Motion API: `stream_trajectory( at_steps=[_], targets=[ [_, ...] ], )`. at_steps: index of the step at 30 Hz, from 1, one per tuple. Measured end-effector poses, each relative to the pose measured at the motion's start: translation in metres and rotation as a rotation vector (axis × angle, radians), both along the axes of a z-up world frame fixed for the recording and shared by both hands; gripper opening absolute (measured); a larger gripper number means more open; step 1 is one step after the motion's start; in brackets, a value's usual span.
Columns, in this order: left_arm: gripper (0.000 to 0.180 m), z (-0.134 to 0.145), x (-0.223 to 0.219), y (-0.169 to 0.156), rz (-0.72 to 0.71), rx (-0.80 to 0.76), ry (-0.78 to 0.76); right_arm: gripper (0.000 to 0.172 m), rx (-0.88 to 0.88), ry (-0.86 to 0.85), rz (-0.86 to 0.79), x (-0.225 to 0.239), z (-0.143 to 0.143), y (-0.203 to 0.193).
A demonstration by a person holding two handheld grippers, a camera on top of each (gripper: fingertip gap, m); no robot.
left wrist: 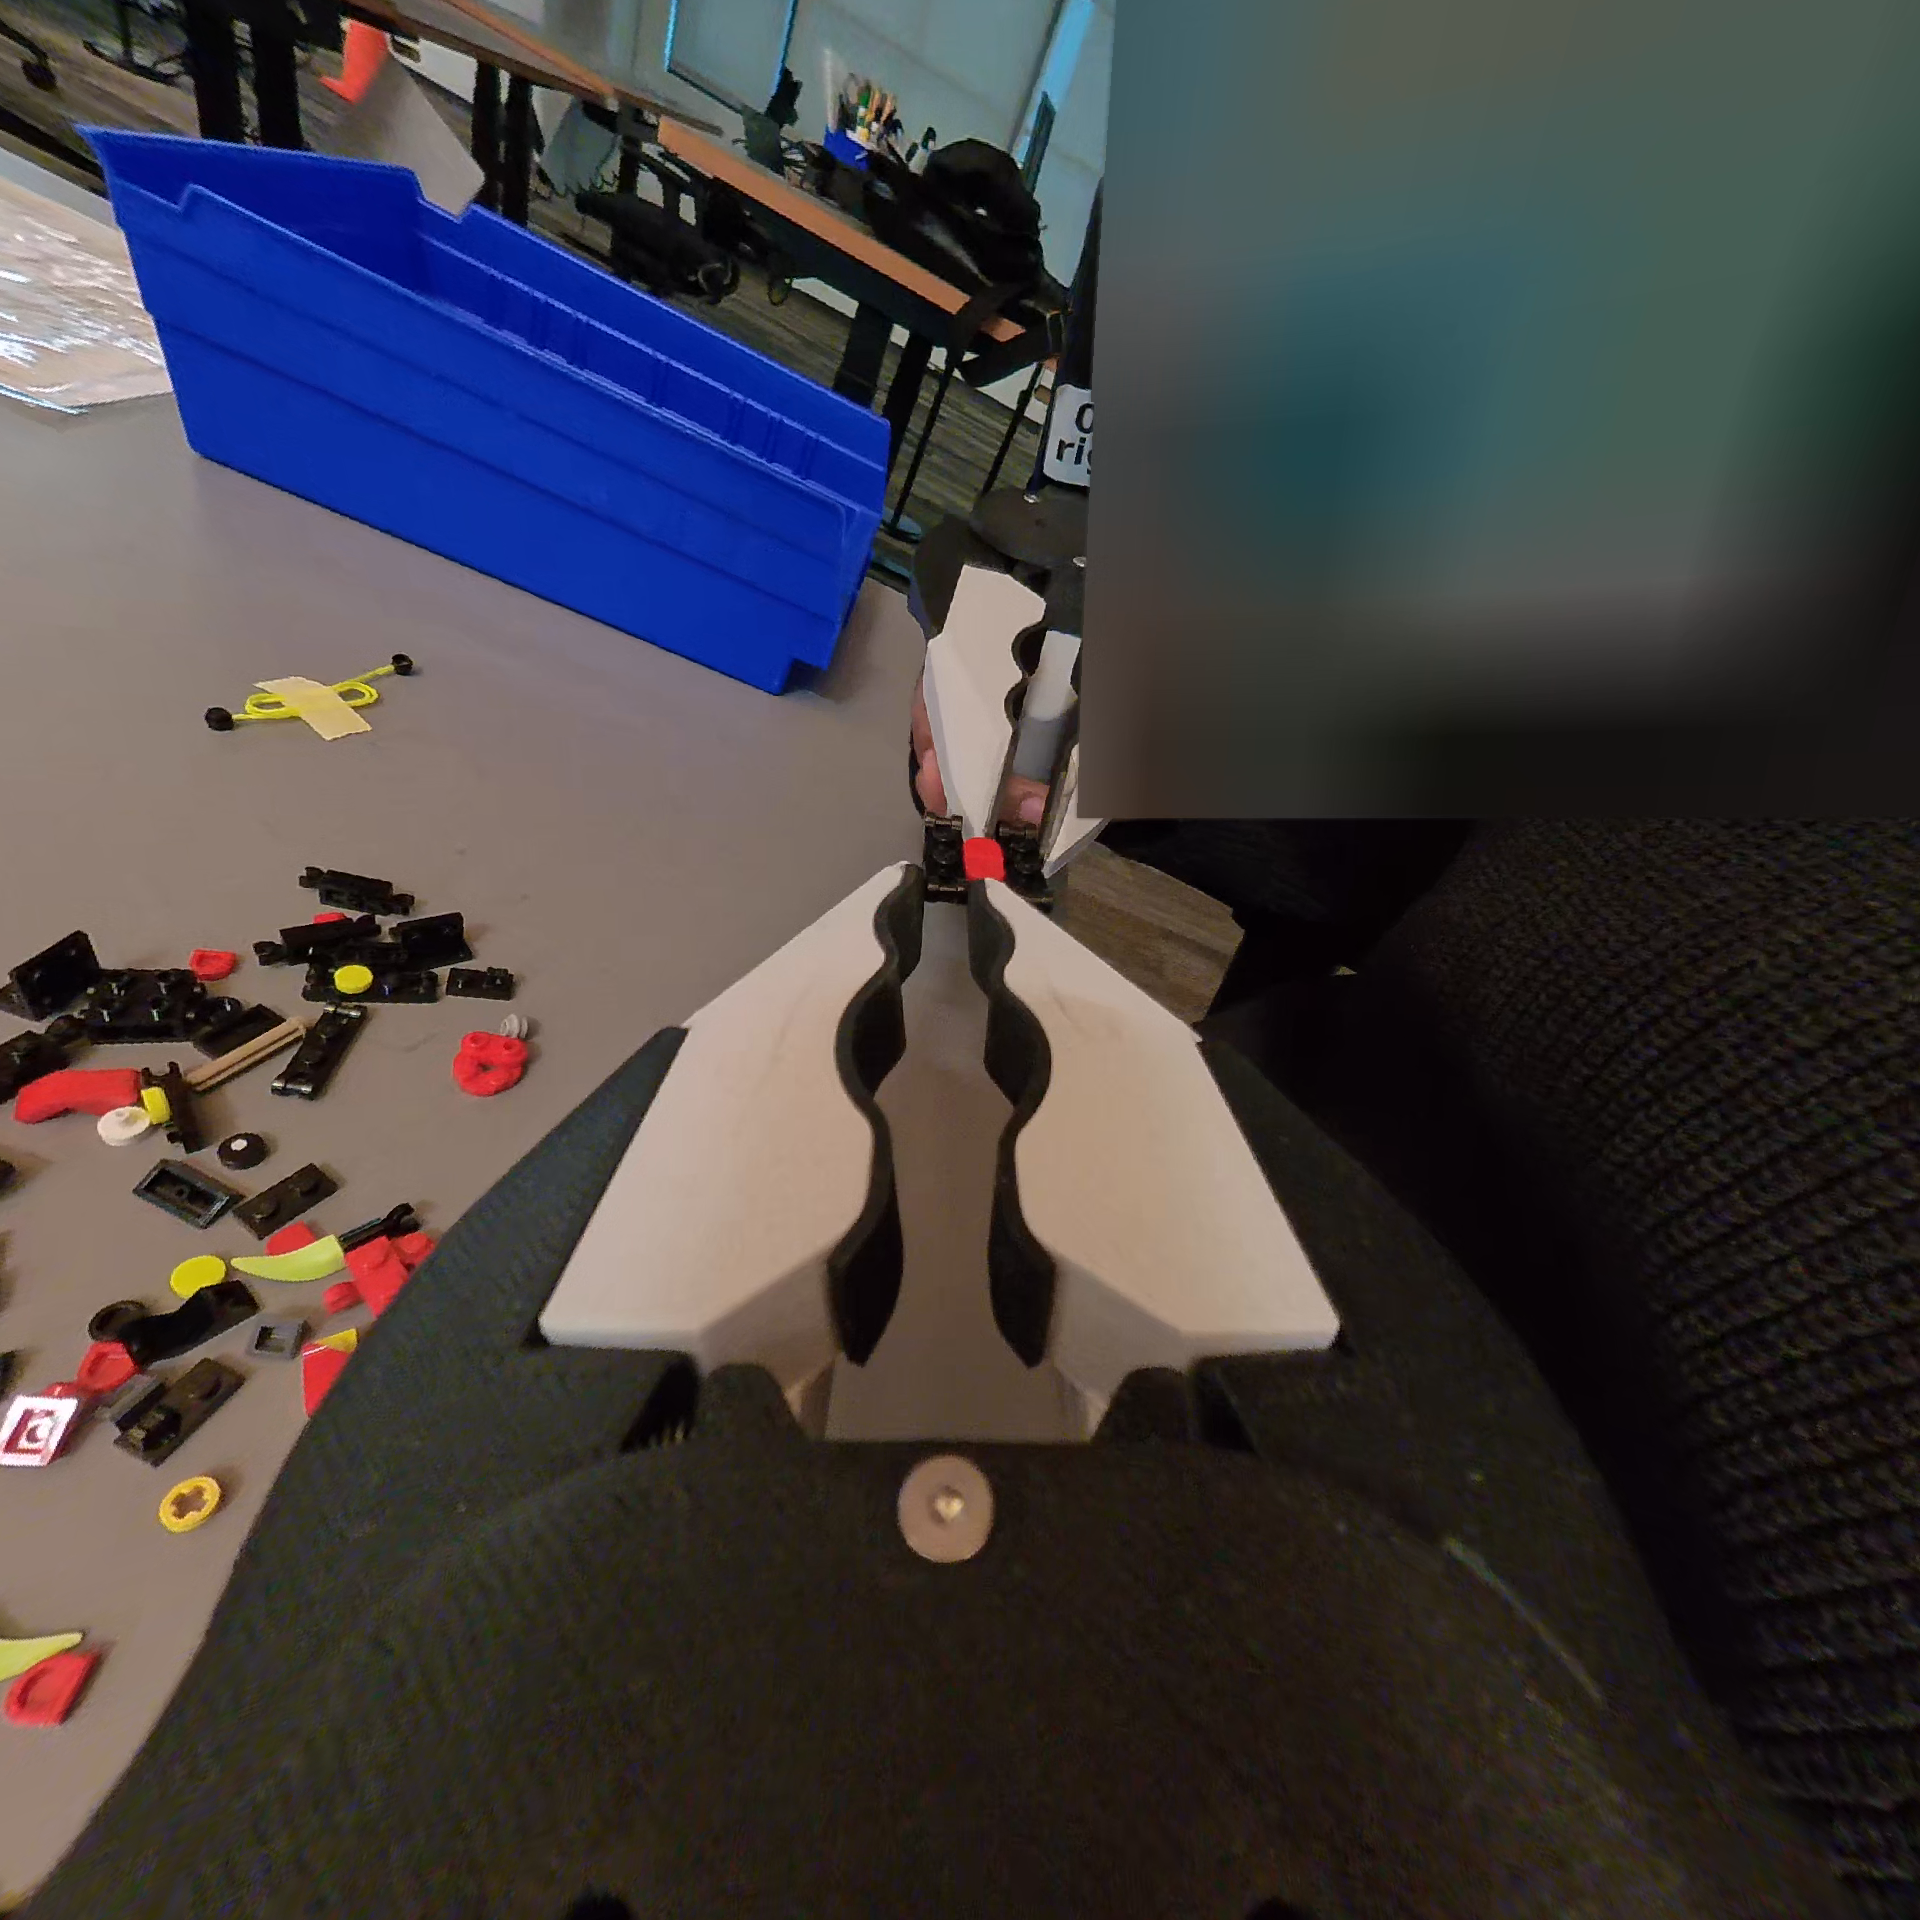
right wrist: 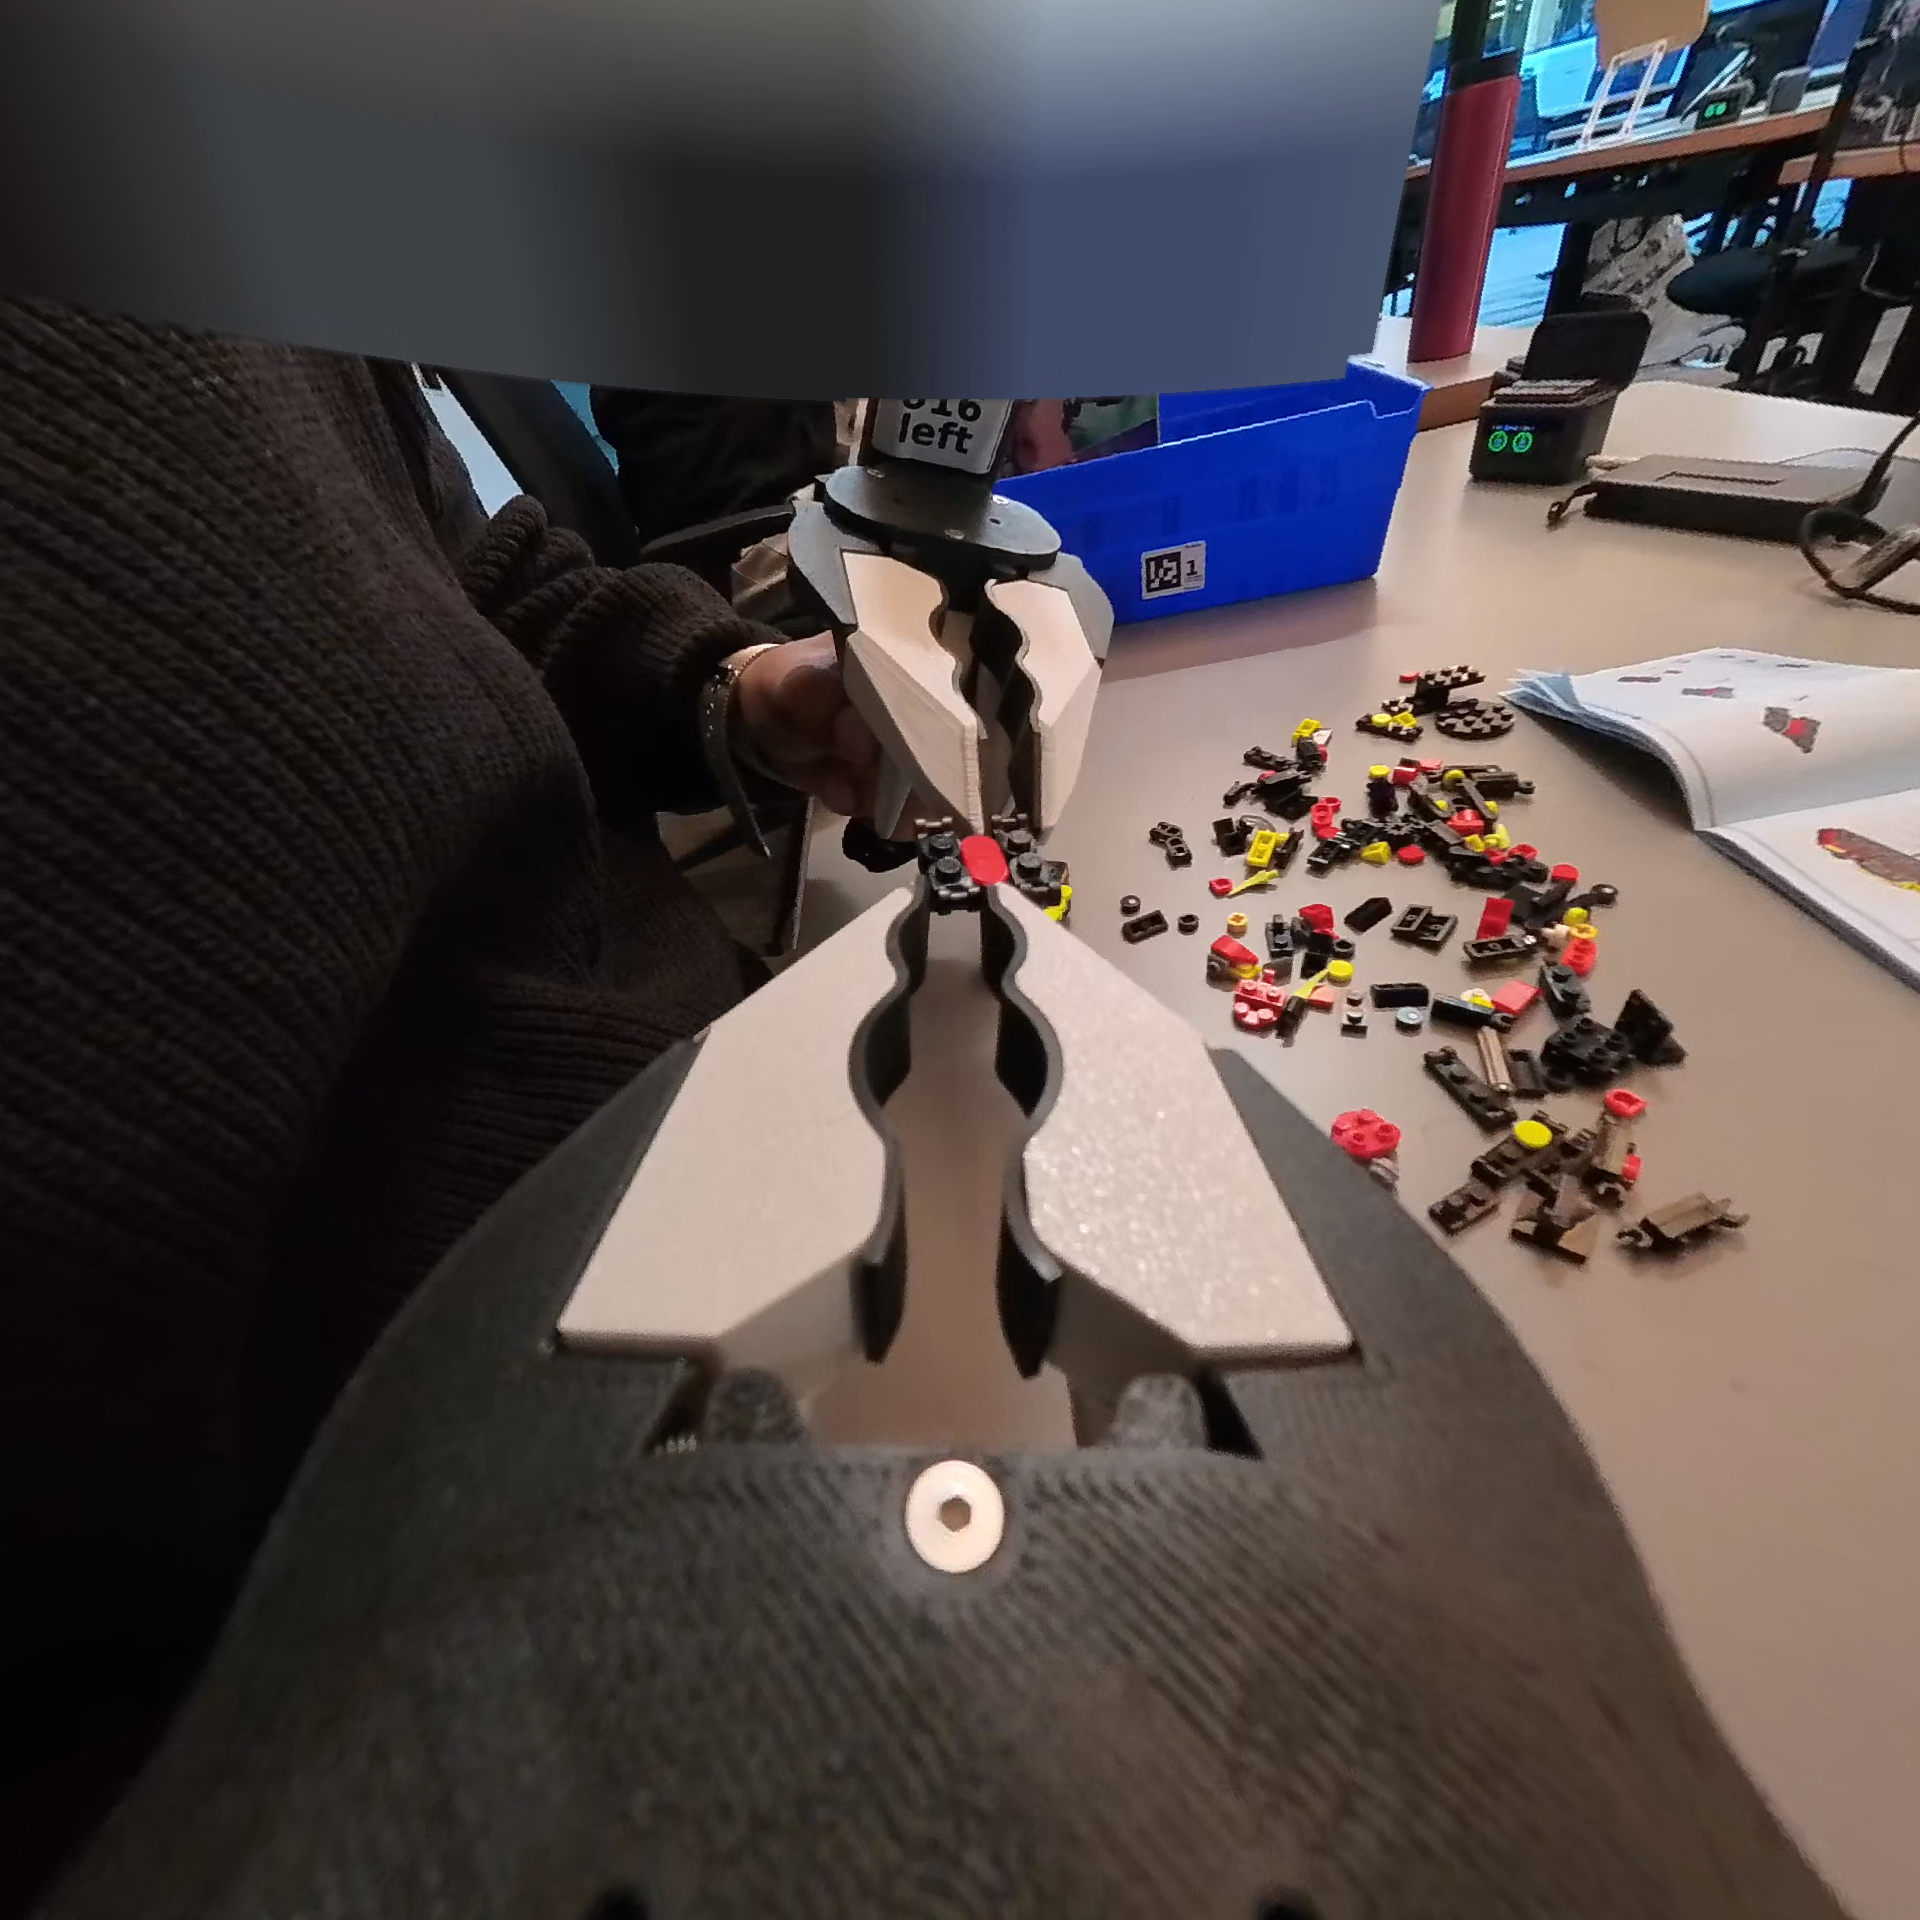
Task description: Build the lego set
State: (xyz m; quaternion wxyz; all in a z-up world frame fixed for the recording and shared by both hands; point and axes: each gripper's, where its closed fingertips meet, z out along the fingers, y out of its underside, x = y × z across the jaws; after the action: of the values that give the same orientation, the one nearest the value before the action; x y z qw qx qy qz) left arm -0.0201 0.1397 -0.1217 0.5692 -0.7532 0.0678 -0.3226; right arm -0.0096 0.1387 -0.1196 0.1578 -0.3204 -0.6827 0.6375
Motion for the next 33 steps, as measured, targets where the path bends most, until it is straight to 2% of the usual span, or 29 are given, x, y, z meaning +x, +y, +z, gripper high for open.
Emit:
stream_trajectory(
  at_steps=[13,22,25,33],
  targets=[
    [0.006,0.0,-0.002,0.001,0.012,0.001,0.004,0.007,0.028,-0.023,-0.045,-0.002,0.001,0.002],
    [0.006,0.001,-0.001,0.0,0.0,0.004,-0.003,0.007,0.014,0.015,-0.02,-0.001,0.004,0.0],
    [0.006,0.0,-0.004,0.0,0.014,0.004,0.008,0.021,0.028,0.064,-0.017,0.0,0.008,0.0],
    [0.006,-0.001,-0.01,0.002,0.05,0.008,0.039,0.031,-0.001,0.059,-0.117,-0.008,0.012,0.019]
  ],
)
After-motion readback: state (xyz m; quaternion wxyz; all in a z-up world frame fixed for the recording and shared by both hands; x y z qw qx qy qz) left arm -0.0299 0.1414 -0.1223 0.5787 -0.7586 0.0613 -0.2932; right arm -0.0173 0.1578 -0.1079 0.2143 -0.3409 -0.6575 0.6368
